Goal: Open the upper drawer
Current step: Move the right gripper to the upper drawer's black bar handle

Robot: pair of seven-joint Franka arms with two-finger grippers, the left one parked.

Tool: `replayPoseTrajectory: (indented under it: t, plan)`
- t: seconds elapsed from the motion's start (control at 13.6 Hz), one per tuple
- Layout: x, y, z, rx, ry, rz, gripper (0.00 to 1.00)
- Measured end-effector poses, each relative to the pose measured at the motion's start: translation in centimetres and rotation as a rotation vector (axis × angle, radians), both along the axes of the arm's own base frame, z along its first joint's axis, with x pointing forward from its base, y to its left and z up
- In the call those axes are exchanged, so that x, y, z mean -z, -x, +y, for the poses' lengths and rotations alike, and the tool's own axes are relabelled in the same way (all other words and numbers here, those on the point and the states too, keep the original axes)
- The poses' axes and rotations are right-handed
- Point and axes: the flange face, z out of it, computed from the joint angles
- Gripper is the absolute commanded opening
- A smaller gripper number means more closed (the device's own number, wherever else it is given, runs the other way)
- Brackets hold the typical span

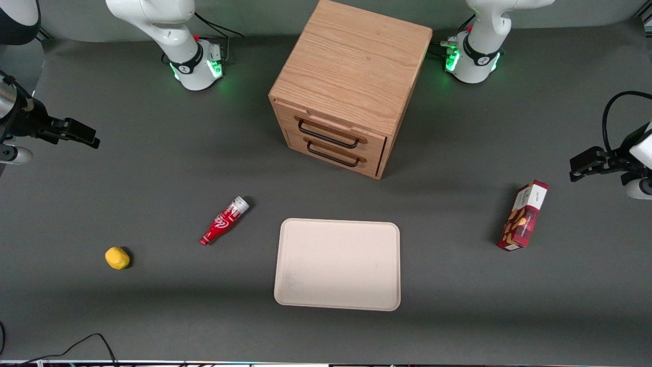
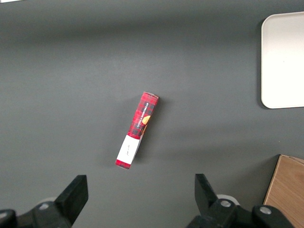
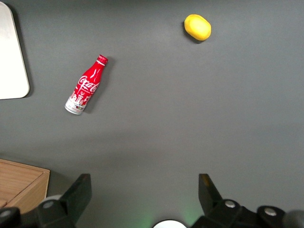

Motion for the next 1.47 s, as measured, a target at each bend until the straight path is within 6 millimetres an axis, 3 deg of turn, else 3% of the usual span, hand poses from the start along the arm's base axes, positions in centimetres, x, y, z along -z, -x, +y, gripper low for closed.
replayPoseTrajectory:
  t: [0.51,0.73,0.95,1.17,1.47]
  plan:
    - [0.0,0.0,0.4,-0.007,0.000,-0.003,1.00]
    - [-0.2,-0.2,3.1,-0.058,0.001,-0.011,1.00]
    - [-0.2,-0.7,9.6,-0.177,-0.006,-0.025,1.00]
    - [1.5,-0.6,18.6,-0.345,-0.038,-0.002,1.00]
    - [3.2,1.7,30.1,-0.566,-0.111,-0.009,1.00]
